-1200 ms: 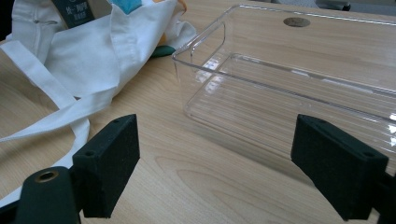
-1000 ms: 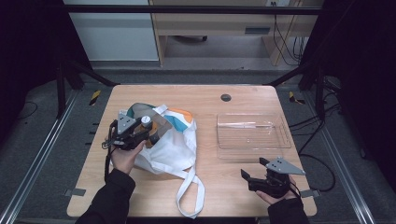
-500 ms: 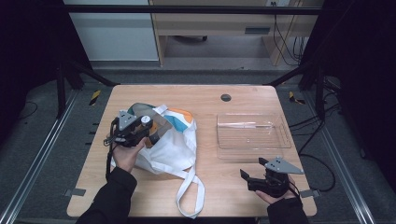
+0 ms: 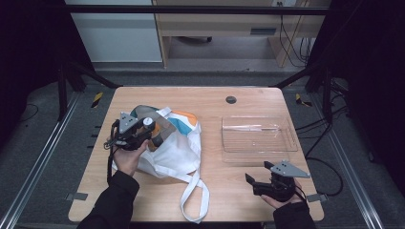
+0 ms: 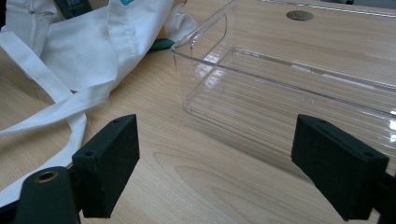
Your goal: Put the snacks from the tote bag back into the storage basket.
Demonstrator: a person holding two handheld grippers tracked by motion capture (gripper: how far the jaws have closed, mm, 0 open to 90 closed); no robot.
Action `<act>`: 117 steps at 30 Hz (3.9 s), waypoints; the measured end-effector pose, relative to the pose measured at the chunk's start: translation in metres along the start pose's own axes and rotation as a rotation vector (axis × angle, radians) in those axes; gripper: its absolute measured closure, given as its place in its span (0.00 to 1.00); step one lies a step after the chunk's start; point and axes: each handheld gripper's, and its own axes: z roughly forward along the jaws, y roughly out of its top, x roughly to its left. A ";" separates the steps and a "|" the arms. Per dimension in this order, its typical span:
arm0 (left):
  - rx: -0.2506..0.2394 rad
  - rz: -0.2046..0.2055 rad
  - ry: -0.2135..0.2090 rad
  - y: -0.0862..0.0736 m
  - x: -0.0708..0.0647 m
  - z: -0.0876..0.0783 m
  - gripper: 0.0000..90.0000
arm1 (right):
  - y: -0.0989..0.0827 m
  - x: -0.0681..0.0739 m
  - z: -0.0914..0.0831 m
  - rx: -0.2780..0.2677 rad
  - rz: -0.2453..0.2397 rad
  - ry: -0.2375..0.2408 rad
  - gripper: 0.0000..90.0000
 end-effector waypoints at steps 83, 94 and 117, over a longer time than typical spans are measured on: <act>-0.152 0.131 -0.320 0.117 -0.143 -0.025 0.65 | -0.001 0.000 -0.001 -0.006 -0.003 0.008 0.17; -0.144 0.133 -0.358 0.122 -0.166 0.003 0.65 | -0.001 0.001 -0.001 -0.009 -0.006 0.016 0.17; -0.136 0.138 -0.400 0.114 -0.193 0.045 0.65 | -0.002 0.001 -0.002 -0.008 -0.009 0.019 0.17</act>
